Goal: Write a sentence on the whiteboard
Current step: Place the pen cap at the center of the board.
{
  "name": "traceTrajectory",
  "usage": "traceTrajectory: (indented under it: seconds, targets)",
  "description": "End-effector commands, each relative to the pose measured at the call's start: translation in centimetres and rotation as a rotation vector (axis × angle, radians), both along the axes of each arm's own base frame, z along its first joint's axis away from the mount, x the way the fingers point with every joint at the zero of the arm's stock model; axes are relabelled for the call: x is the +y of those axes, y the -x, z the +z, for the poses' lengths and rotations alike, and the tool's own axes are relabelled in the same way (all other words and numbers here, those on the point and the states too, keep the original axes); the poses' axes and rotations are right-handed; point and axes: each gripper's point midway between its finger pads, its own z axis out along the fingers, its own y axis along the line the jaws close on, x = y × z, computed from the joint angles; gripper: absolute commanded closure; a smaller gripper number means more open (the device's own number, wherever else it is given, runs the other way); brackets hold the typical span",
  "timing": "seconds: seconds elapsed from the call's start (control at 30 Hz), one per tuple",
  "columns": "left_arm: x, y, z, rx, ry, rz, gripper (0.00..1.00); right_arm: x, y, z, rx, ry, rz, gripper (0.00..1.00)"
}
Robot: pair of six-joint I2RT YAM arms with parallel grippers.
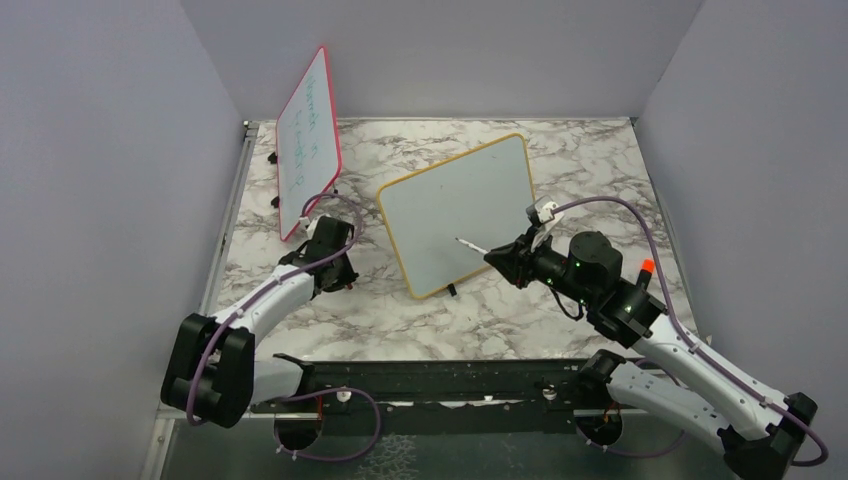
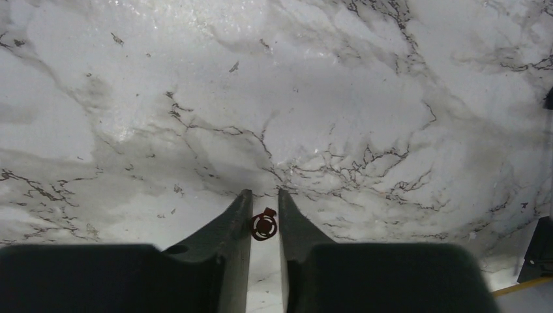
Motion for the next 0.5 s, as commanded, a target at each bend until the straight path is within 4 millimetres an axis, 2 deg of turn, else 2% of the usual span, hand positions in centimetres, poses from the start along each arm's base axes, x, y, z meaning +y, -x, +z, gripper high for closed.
traceTrajectory:
  seconds: [0.0, 0.17, 0.33, 0.37, 0.4, 0.47]
  targets:
    - [-0.2, -0.2, 1.1, -0.061, 0.047, 0.022, 0.7, 0.0, -0.2, 1.7, -0.042, -0.009, -0.004, 0.99]
    - [-0.2, -0.1, 3.1, -0.12, 0.065, 0.011, 0.53, -0.1, -0.4, 1.9, -0.057, -0.011, -0.012, 0.99]
    - [-0.3, -0.6, 6.4, -0.215, 0.077, -0.019, 0.31, 0.2, -0.8, 2.2, -0.07, 0.0, -0.005, 0.99]
    - [-0.4, -0.8, 7.2, -0.238, 0.079, -0.031, 0.23, 0.3, -0.8, 2.2, -0.07, 0.001, -0.003, 0.99]
    - [-0.4, -1.0, 8.0, -0.26, 0.078, -0.047, 0.05, 0.3, -0.9, 2.2, -0.072, 0.003, -0.003, 0.99]
    - [-0.4, -1.3, 9.6, -0.302, 0.07, -0.07, 0.01, 0.4, -1.2, 2.3, -0.076, 0.005, -0.008, 0.99]
